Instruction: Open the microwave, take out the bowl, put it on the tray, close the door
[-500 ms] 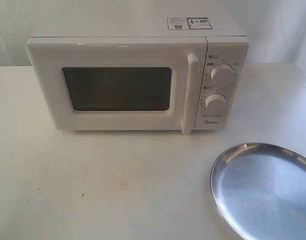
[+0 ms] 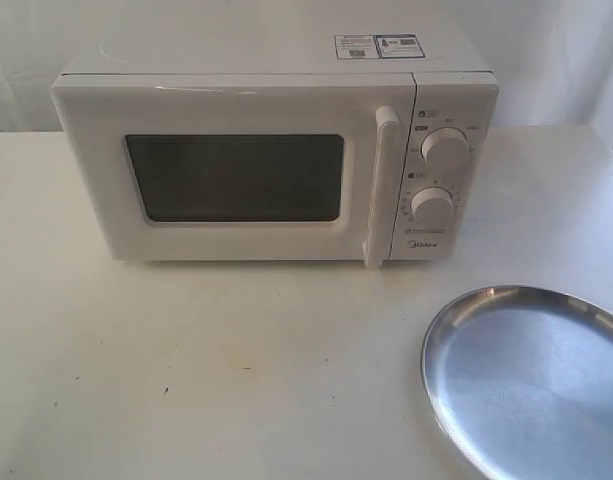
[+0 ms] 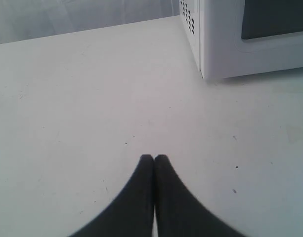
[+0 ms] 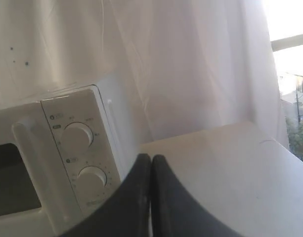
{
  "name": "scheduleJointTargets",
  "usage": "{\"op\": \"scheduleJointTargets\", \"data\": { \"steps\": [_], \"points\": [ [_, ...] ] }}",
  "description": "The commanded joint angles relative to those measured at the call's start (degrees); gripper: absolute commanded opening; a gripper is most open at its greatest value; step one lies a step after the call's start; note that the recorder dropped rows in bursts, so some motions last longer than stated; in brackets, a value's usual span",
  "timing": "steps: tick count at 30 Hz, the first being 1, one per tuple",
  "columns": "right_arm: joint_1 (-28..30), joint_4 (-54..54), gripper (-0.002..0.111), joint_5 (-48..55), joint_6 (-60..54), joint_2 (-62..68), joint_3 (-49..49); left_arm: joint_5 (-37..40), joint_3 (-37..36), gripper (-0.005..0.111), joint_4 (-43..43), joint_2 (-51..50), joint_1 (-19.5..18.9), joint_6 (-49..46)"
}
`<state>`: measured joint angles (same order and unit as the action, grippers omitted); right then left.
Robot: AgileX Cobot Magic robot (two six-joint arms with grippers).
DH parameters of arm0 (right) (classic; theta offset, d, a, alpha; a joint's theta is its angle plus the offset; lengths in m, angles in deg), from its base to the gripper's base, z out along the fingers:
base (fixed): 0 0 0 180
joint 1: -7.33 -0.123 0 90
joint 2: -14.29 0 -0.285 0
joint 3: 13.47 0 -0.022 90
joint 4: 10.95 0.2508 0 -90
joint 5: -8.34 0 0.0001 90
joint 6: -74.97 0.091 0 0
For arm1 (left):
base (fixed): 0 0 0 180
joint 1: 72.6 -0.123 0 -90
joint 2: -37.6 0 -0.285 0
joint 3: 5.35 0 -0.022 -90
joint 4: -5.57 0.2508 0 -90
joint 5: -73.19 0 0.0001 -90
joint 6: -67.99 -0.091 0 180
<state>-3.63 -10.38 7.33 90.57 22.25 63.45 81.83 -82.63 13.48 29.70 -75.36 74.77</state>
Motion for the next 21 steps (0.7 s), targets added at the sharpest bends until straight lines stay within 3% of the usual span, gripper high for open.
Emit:
{"op": "scheduleJointTargets", "data": {
  "steps": [1, 4, 15, 19, 21],
  "points": [
    [0.11, 0.07, 0.0, -4.13, 1.63, -0.17, 0.29, -0.14, 0.06, 0.0, -0.17, 0.12, 0.05, 0.37],
    [0.11, -0.04, 0.0, -7.68, 6.32, -0.17, 0.29, -0.14, 0.06, 0.0, -0.17, 0.12, 0.05, 0.37],
    [0.11, -0.16, 0.0, -9.29, 6.93, -0.17, 0.29, -0.14, 0.06, 0.0, -0.17, 0.12, 0.05, 0.37],
    [0.11, -2.4, 0.0, -14.8, 15.6, -0.17, 0.29, -0.14, 0.06, 0.0, -0.17, 0.12, 0.05, 0.37],
    [0.0, -9.34, 0.0, -17.49, 20.38, -0.17, 0.29, -0.14, 0.06, 0.0, -0.17, 0.12, 0.05, 0.37]
  ]
}}
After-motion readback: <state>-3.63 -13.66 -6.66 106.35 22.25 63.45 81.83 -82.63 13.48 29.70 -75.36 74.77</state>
